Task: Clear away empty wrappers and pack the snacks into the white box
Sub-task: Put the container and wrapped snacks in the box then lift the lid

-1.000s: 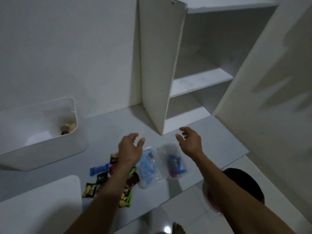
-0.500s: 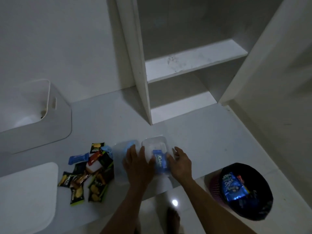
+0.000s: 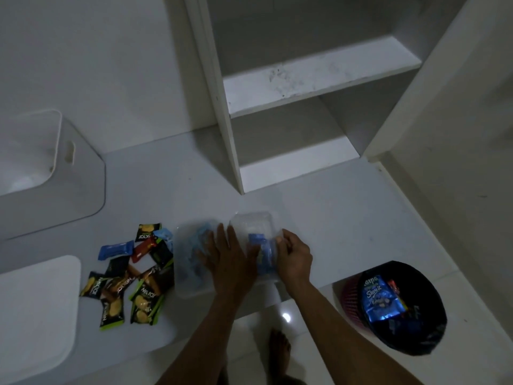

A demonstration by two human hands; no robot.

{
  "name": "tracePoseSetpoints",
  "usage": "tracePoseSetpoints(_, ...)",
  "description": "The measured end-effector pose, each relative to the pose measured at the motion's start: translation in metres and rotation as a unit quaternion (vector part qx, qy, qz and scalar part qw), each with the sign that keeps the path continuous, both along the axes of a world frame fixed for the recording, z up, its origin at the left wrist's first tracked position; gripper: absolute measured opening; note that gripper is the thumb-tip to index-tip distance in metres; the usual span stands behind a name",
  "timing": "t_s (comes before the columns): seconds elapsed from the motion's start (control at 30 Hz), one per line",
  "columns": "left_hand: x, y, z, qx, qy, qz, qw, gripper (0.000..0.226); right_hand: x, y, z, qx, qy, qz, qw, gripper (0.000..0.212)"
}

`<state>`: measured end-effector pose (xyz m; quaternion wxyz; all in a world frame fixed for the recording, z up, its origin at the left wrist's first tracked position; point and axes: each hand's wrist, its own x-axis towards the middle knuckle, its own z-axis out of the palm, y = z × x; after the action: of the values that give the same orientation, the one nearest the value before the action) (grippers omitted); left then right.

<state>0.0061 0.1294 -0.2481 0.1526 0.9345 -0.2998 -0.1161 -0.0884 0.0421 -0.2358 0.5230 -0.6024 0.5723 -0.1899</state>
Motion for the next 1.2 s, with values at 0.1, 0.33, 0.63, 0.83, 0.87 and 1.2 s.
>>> tracePoseSetpoints(0.1,-0.006,-0.008,0.028,-0.061,0.033,0.000,0.998,0.082,-0.001,-0.009,0.019,-0.020,-0.010,-0.011,1.000,0.034)
tracePoseSetpoints(0.33,0.005,0.005,0.073,-0.248,0.063,0.019,0.967,0.059,0.025,0.000,0.071,-0.024,-0.086,-0.021,0.996,0.032)
tracePoseSetpoints(0.63,0.065,0.092,0.094,-0.168,0.105,0.011,0.980,0.066,0.087,0.071,0.065,-0.003,-0.071,0.025,0.997,0.032)
tracePoseSetpoints(0.83,0.084,0.109,0.070,-0.117,0.158,-0.001,0.980,0.066,0.100,0.095,0.043,0.012,-0.031,0.012,0.999,0.033)
tracePoseSetpoints(0.87,0.085,0.109,0.067,-0.109,0.165,-0.005,0.980,0.069,0.100,0.096,0.040,0.005,-0.025,0.012,1.000,0.033)
tracePoseSetpoints(1.2,0.089,0.110,0.043,-0.161,0.175,0.019,0.971,0.073,0.097,0.091,0.032,-0.031,-0.006,0.058,0.998,0.034)
